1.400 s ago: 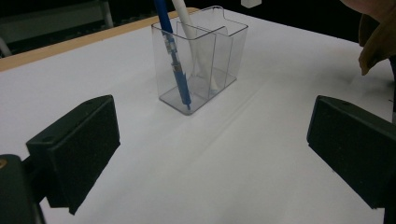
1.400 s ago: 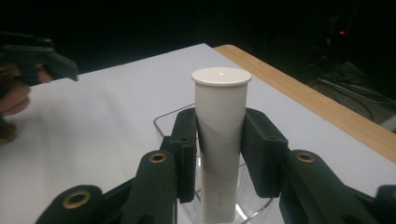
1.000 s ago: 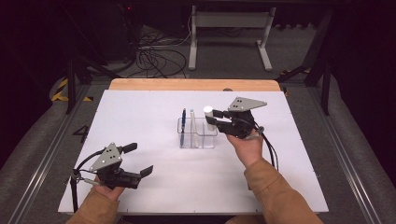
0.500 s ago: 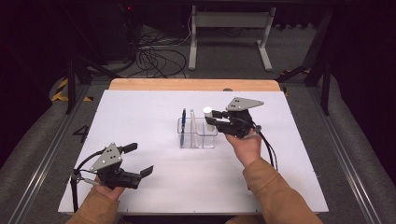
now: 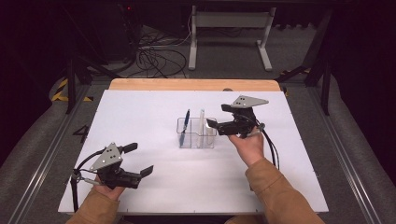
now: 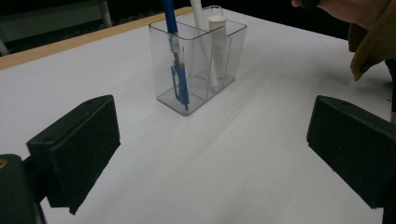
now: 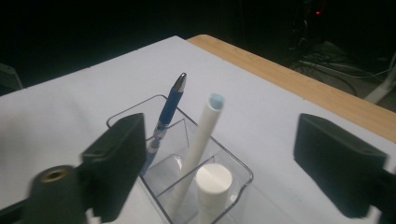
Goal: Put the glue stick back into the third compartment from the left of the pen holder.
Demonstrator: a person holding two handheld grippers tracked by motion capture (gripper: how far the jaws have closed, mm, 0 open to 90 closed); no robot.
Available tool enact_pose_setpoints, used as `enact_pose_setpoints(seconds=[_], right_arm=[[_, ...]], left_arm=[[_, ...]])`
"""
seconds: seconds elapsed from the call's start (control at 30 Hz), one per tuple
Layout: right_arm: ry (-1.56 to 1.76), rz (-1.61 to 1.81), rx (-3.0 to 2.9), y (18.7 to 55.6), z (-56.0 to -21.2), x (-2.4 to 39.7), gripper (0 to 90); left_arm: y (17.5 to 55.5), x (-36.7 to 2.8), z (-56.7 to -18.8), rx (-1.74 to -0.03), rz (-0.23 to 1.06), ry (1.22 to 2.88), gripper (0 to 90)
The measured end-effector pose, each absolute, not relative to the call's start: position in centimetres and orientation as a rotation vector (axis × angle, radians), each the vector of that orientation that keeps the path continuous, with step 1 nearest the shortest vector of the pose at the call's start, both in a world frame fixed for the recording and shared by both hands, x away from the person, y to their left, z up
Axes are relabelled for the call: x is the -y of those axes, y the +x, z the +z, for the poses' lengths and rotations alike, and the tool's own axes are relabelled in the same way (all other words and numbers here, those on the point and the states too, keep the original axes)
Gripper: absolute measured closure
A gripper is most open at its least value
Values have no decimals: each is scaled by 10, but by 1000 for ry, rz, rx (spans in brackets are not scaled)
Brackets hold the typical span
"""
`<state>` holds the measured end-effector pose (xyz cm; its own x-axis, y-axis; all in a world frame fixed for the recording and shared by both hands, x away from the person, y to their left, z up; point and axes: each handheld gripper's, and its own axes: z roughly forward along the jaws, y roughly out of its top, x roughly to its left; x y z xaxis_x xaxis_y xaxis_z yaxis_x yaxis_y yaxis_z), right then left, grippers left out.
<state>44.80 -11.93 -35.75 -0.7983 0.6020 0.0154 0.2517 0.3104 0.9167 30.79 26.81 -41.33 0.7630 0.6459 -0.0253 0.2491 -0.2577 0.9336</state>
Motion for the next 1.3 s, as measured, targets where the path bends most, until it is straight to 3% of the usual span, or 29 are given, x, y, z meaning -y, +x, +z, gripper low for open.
enact_pose_setpoints(seconds=[0.57, 1.3], right_arm=[[668, 1536, -2227, 430, -347, 122, 63], [561, 1545, -2221, 383, -347, 164, 1]], left_arm=[[307, -270, -412, -697, 447, 1825, 35], [300, -273, -410, -696, 465, 1818, 33]])
